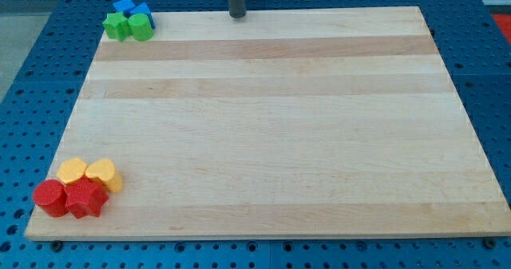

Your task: Move the red circle into the yellow heart

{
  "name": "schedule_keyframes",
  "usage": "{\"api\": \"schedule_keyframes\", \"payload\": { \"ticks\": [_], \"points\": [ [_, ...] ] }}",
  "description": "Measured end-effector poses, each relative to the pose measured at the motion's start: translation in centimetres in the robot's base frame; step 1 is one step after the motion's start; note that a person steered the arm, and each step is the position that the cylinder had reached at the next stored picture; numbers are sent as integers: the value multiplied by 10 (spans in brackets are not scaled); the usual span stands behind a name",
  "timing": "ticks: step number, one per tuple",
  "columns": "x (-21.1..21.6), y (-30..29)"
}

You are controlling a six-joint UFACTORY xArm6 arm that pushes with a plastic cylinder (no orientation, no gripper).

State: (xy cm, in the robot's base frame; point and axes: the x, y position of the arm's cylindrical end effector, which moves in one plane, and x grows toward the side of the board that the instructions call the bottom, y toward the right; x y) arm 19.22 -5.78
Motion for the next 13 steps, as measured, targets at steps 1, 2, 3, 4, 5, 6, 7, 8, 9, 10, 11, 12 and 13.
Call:
{"api": "schedule_keyframes", "payload": {
  "ticks": [1, 2, 3, 4, 5, 6, 7, 8, 9, 10, 11, 12, 13],
  "points": [
    [9, -14],
    [109, 18],
    [228, 62],
    [338, 36],
    [402, -50],
    [427, -79],
    [426, -95],
    [425, -168],
    [424, -232],
    [421, -246],
    [403, -246],
    [387, -217],
    [367, -179]
  ]
}}
